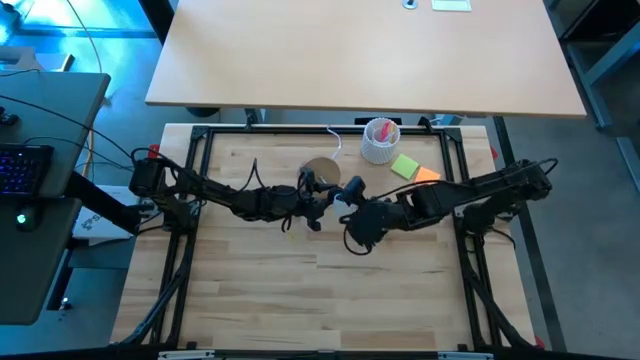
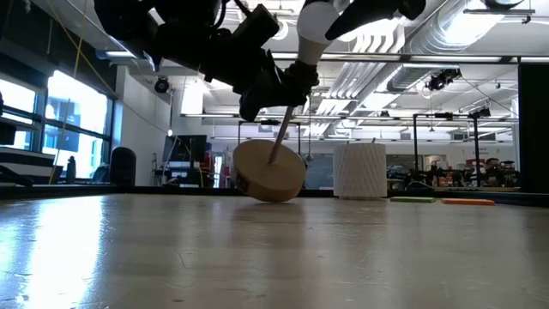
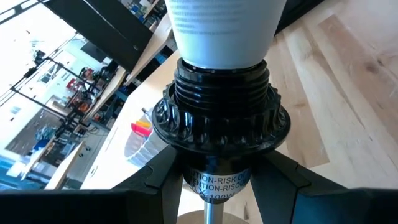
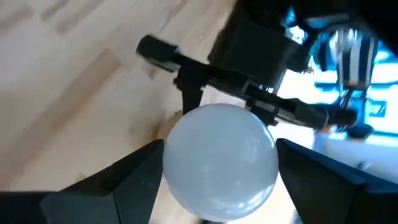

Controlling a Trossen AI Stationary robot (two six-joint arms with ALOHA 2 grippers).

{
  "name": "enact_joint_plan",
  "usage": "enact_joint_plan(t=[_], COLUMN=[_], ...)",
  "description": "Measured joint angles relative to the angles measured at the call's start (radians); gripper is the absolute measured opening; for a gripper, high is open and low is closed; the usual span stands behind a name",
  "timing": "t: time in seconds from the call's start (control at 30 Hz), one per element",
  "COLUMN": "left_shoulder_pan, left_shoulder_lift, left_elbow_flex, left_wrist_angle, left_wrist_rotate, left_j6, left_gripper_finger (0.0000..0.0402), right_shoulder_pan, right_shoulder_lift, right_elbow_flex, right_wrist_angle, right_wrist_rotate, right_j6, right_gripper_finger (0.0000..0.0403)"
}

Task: Screw lightbulb
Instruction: Insert the light bulb into the lamp

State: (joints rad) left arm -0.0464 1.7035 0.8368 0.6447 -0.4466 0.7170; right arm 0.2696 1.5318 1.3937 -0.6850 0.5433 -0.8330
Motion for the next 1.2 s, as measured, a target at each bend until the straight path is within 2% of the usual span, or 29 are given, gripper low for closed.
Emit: enact_joint_plan(t=[0.17,0.37,0.53,0.67,0.77,0.93,1.1,1.2], left_shoulder_pan=[-0.001,-0.001,-0.001,-0.001,0.0,0.0,0.0,0.0], left_shoulder_lift=[0.0,0.001,0.001,0.001,0.001,0.001,0.001,0.001], left_elbow_flex=[0.0,0.0,0.0,0.0,0.0,0.0,0.0,0.0], left_wrist_angle=[0.005,0.006,0.01,0.018,0.016,0.013,0.012,0.012], left_wrist_rotate=[-0.012,-0.081,-0.135,-0.154,-0.155,-0.154,-0.147,-0.138], left_j6=[-0.015,-0.041,-0.09,-0.109,-0.109,-0.107,-0.105,-0.104], left_gripper_finger=[0.0143,0.0143,0.0143,0.0143,0.0143,0.0143,0.0143,0.0143], right_shoulder_pan=[-0.004,-0.004,-0.005,-0.001,0.018,0.045,0.047,0.047], right_shoulder_lift=[0.0,-0.001,-0.001,-0.002,-0.002,-0.002,-0.002,-0.002], right_elbow_flex=[0.0,0.0,0.0,0.0,0.0,0.0,0.0,0.0], right_wrist_angle=[0.011,0.017,0.017,0.073,0.193,0.277,0.121,0.006], right_wrist_rotate=[0.002,0.016,0.119,0.184,0.182,0.181,0.136,0.114], right_j6=[0.244,0.631,0.974,1.116,1.02,0.676,0.212,0.015], right_gripper_finger=[0.0302,0.0302,0.0302,0.0302,0.0302,0.0302,0.0302,0.0302])
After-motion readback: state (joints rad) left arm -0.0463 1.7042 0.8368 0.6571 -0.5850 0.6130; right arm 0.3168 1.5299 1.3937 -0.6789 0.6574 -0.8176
